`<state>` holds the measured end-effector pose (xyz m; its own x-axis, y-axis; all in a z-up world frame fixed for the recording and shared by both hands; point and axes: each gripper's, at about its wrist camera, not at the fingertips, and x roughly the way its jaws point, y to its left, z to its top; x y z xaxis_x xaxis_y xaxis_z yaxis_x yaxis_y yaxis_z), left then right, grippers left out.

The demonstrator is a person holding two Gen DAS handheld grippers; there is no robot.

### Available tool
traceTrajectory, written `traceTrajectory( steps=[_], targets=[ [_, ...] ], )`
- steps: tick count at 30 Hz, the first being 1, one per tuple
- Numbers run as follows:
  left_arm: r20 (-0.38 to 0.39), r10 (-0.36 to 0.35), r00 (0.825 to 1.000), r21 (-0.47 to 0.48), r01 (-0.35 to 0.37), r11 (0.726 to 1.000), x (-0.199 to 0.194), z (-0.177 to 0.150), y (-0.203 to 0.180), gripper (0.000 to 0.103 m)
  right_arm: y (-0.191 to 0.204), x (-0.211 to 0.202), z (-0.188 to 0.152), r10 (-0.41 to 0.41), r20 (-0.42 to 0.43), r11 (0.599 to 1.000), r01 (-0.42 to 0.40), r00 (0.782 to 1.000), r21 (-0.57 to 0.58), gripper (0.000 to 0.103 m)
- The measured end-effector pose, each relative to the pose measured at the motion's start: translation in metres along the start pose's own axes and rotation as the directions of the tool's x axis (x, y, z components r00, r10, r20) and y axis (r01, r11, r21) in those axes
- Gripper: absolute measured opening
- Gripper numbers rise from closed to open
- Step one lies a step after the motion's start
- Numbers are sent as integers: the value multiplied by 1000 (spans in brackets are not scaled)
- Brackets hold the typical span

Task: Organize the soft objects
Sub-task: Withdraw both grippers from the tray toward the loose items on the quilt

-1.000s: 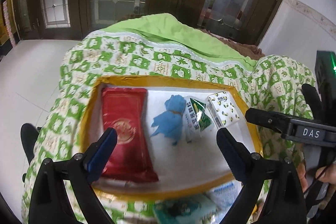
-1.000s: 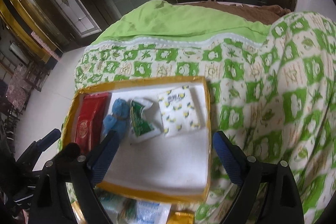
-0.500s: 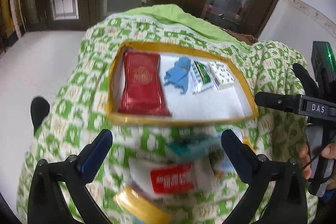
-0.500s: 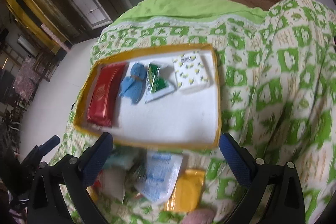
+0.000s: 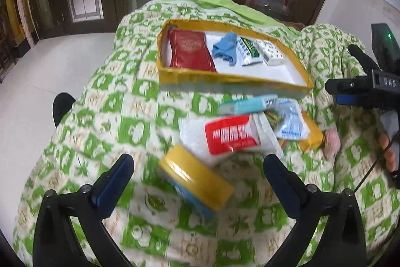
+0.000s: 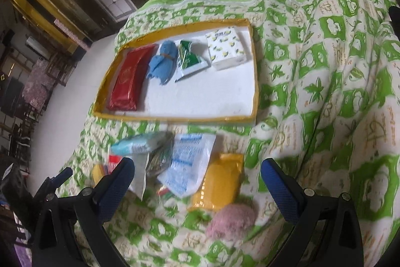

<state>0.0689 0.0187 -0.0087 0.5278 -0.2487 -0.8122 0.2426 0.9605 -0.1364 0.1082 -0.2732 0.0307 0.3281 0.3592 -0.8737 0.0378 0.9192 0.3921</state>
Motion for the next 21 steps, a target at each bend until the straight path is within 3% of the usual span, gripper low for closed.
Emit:
traceTrajectory(
  steps=[10, 18, 21],
  targets=[
    [-3, -7, 1000, 8, 7, 1000, -3, -5, -2, 103, 10, 1, -30, -90, -138, 992, 77, 986, -100, 101],
    [-29, -25, 999, -54, 23, 998, 2, -10, 11, 103, -1, -3, -46, -158, -152, 979, 135, 976, -154, 87],
    [-34, -31, 999, -57, 29, 998, 3, -12, 10, 103, -3, -2, -47, -163, -154, 978, 139, 975, -155, 87]
  ],
)
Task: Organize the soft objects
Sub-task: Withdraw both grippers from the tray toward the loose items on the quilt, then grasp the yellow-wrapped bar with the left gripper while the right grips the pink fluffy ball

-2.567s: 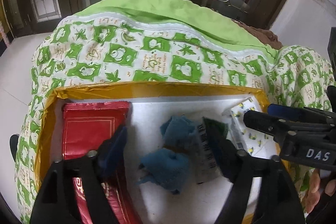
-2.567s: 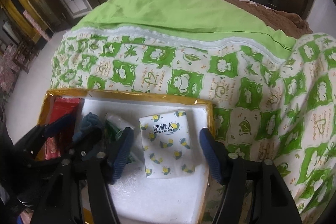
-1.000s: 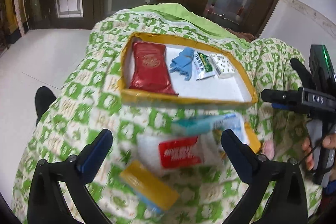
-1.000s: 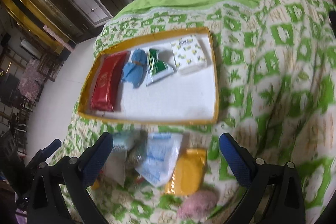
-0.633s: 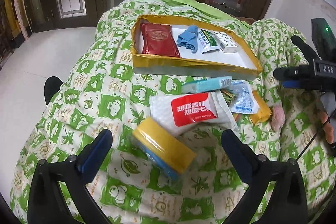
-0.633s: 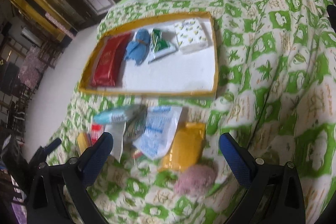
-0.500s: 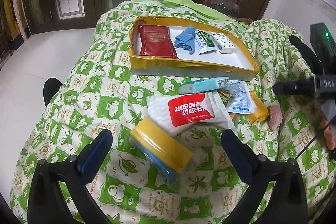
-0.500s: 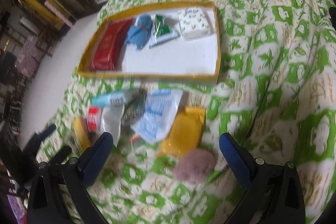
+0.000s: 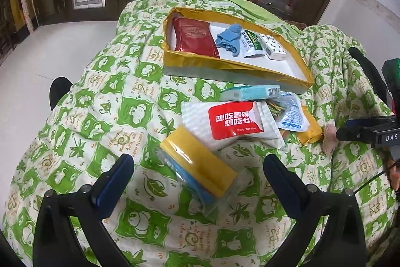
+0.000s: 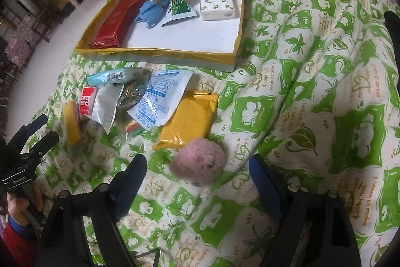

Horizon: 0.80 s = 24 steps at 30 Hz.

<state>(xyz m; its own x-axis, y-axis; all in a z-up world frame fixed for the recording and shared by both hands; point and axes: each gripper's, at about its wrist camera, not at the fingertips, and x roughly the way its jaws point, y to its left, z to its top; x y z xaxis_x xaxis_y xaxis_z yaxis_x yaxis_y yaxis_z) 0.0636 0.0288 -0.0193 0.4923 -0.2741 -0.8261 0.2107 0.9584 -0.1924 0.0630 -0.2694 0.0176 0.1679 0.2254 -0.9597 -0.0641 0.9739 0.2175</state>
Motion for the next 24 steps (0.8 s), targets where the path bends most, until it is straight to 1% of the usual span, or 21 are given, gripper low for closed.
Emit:
traceTrajectory(
  steps=[5, 8, 10, 15, 17, 18, 19, 21, 22, 23, 24],
  targets=[
    [-41, 2, 999, -45, -4, 999, 12, 1, 3, 103, 9, 6, 1, -43, -7, 998, 42, 999, -35, 87],
    [-58, 18, 998, -59, -22, 998, 21, 3, 2, 103, 13, 11, 2, -60, -15, 997, 59, 998, -52, 86],
    [-67, 24, 997, -63, -29, 998, 27, 4, 1, 103, 15, 12, 3, -65, -20, 996, 64, 998, -57, 79],
    [-112, 48, 993, -64, -56, 996, 48, 5, -2, 103, 17, 19, 2, -96, -33, 993, 94, 995, -75, 70],
    [-125, 49, 991, -77, -58, 995, 53, 5, 0, 100, 18, 23, 2, -114, -37, 990, 110, 993, -85, 65],
    [-128, 50, 991, -83, -61, 995, 54, 5, 1, 99, 19, 26, 2, -125, -39, 989, 121, 991, -91, 60],
    [-129, 48, 990, -89, -60, 994, 55, 5, 3, 98, 20, 29, 2, -135, -43, 987, 130, 990, -98, 54],
    [-127, 50, 991, -94, -63, 994, 55, 5, 4, 93, 22, 34, 1, -142, -51, 985, 136, 989, -109, 45],
    [-127, 53, 991, -93, -65, 994, 55, 5, 5, 86, 22, 36, 0, -146, -53, 984, 140, 988, -112, 44],
    [-128, 50, 991, -92, -62, 994, 55, 5, 5, 75, 23, 37, 0, -152, -52, 982, 146, 987, -116, 42],
    [-130, 46, 990, -92, -58, 994, 56, 5, 6, 71, 23, 37, 0, -149, -47, 983, 142, 988, -117, 39]
  ],
)
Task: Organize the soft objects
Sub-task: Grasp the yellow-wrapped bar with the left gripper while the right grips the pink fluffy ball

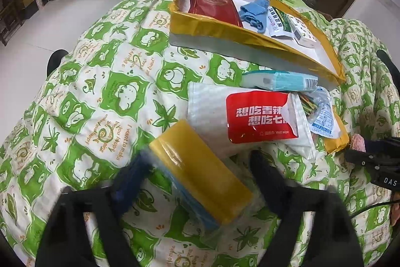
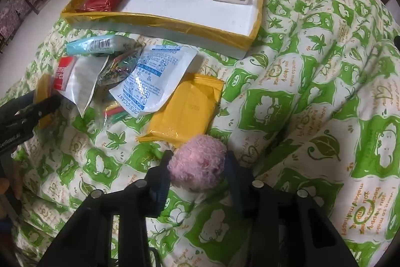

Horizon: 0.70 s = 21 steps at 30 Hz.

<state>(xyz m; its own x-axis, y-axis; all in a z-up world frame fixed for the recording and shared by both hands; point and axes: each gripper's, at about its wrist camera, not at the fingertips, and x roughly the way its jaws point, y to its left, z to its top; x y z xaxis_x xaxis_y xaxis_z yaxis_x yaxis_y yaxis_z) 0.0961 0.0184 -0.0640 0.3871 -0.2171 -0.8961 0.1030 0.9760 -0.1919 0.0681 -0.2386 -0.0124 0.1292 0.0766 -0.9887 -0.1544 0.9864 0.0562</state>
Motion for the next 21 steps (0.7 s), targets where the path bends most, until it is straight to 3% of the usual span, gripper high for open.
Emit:
traceTrajectory(
  steps=[4, 8, 21],
  targets=[
    [-2, -24, 1000, 9, 24, 1000, 0, -1, -1, 52, -4, -8, 1, 52, 33, 998, -53, 998, 21, 35],
    [4, -75, 997, 13, 75, 997, -4, -2, -4, 41, -6, -19, 5, 100, 63, 994, -102, 993, 29, 33],
    [44, -131, 990, 57, 128, 990, -26, -6, -22, 35, 4, -35, 5, 144, 126, 989, -147, 982, 18, 33]
  ],
)
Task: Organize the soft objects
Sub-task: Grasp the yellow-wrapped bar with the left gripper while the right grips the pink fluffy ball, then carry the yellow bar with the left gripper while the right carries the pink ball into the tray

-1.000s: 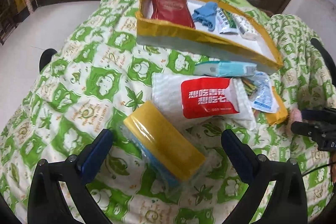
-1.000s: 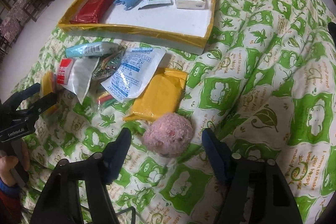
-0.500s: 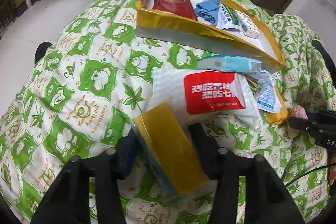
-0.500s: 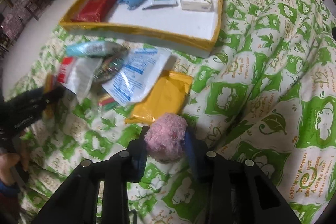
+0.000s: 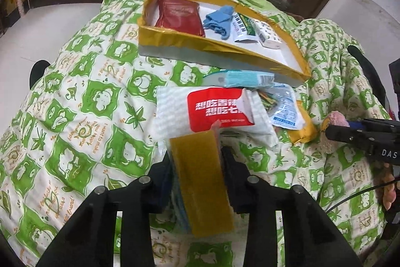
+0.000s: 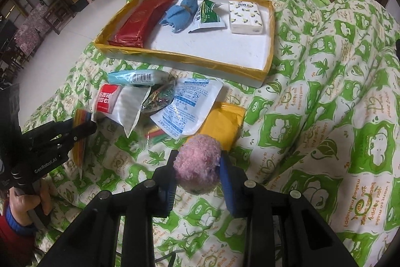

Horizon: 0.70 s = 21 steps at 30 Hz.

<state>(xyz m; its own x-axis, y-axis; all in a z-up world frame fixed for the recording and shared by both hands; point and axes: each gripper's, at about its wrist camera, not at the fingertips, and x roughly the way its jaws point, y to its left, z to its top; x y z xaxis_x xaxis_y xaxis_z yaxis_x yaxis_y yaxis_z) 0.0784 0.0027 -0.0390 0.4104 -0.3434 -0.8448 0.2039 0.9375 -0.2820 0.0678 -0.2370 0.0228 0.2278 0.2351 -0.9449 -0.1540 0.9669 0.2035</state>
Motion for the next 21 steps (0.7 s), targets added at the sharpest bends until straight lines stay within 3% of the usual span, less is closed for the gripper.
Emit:
traceTrajectory(
  steps=[21],
  targets=[
    [90, -41, 995, 1, 41, 999, -31, 18, -12, 35, 9, -23, 4, 28, 73, 1000, -27, 997, -6, 33]
  ],
)
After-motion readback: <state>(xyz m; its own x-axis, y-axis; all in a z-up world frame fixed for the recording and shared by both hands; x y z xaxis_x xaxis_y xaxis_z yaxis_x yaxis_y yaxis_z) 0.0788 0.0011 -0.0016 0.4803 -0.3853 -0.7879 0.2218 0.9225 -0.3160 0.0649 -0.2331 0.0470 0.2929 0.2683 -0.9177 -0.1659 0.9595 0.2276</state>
